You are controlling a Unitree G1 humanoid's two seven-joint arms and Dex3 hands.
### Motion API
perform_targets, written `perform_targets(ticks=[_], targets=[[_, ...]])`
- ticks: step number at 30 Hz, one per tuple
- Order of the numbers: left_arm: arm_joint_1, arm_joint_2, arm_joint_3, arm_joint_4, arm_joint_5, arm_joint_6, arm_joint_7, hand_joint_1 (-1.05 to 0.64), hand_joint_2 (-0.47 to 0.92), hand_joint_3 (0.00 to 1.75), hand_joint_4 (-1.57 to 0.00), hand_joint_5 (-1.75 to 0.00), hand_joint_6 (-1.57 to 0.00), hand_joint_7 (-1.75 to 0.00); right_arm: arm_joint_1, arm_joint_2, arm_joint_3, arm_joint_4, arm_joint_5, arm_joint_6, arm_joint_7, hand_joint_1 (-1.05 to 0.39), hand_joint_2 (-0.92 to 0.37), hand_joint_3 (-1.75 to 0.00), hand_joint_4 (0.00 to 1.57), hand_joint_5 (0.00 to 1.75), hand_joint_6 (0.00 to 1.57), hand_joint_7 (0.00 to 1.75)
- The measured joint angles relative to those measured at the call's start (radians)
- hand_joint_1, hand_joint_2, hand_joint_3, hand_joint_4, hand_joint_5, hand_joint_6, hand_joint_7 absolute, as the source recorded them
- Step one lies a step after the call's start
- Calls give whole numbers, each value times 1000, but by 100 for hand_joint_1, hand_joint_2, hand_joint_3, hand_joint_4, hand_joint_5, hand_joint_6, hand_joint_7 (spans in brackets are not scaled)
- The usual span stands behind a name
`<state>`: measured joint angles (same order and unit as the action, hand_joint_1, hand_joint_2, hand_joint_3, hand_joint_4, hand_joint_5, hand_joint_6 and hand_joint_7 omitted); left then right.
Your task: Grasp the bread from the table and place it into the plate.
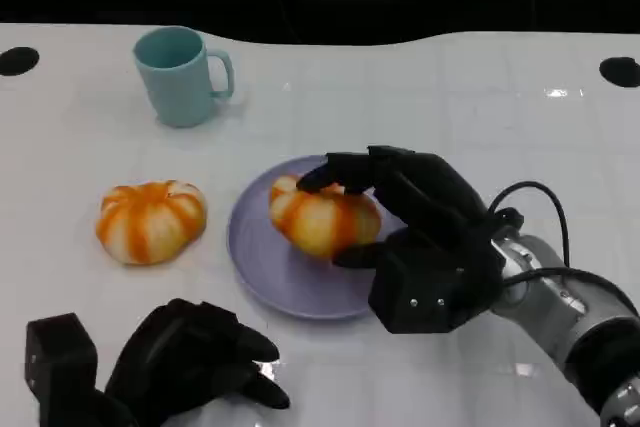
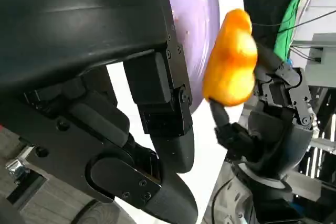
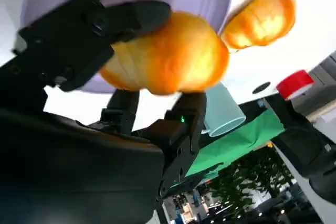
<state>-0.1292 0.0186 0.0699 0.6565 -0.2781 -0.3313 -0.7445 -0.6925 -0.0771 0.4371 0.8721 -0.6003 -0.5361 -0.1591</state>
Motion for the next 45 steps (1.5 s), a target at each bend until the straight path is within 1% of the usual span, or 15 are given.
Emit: perform_targets(ticks=[2,10,19,22,26,28,31,32,34,35,36,38,39,42,45], targets=[[2,0,-1,0,1,0,0,-105,76,0,-157,-24,-157,-4,1,-12,8,-29,-10,25,27,-74,-92,-29,7,67,25,15],[2,0,-1,0,2,1,0,-105,75,0,-157,-24,-157,-4,32,-39,19,-131,-10,83,108,-84,-92,-33,1,60,18,7],[4,0,-4,-1,1,2,0,-105,74,0,-157,-23,-156,-3,87,-82,13,-231,16,102,163,-85,-92,-34,2,60,18,6],[4,1,-3,-1,-1,3,-1,-105,75,0,-157,-23,-157,-4,113,-94,-6,-263,41,102,179,-83,-92,-33,7,63,23,8],[4,1,-6,-1,4,3,4,-105,76,1,-157,-24,-157,-4,160,-105,-34,-317,73,93,184,-78,-92,-30,19,69,36,14],[4,1,-7,-1,7,2,7,-105,76,1,-157,-24,-157,-3,187,-108,-52,-340,90,84,184,-73,-92,-28,29,75,45,18],[4,1,-7,-1,7,-1,7,-105,75,0,-157,-24,-157,-3,224,-109,-75,-357,121,63,184,-68,-92,-23,38,98,56,26],[4,1,-7,-1,7,-1,7,-105,74,0,-157,-24,-157,-3,236,-109,-84,-361,130,56,182,-65,-92,-22,39,115,58,36],[3,0,-7,-1,5,2,7,-105,73,0,-157,-24,-157,-4,264,-109,-103,-369,163,29,178,-58,-92,-20,46,142,54,74],[3,-1,-6,-1,5,3,7,-105,73,0,-157,-24,-157,-4,278,-108,-112,-373,187,12,178,-56,-92,-19,49,150,53,88],[3,-1,-6,-1,4,4,7,-105,74,1,-157,-23,-157,-3,296,-105,-127,-380,217,-8,180,-54,-92,-19,54,161,50,110],[3,-1,-7,-1,4,4,7,-105,74,1,-157,-23,-157,-3,326,-100,-150,-388,276,-42,187,-51,-92,-20,58,169,48,128],[3,-1,-7,-1,4,4,7,-105,74,1,-157,-23,-157,-3,342,-97,-162,-390,299,-59,191,-49,-92,-20,61,172,47,146],[3,-1,-7,-1,3,4,7,-105,74,0,-157,-23,-157,-3,388,-87,-188,-400,391,-102,227,-51,-92,-23,65,174,47,164],[3,-2,-7,-1,3,5,7,-105,74,0,-157,-23,-157,-3,438,-83,-212,-440,469,-103,281,-53,-92,-25,68,175,46,173]])
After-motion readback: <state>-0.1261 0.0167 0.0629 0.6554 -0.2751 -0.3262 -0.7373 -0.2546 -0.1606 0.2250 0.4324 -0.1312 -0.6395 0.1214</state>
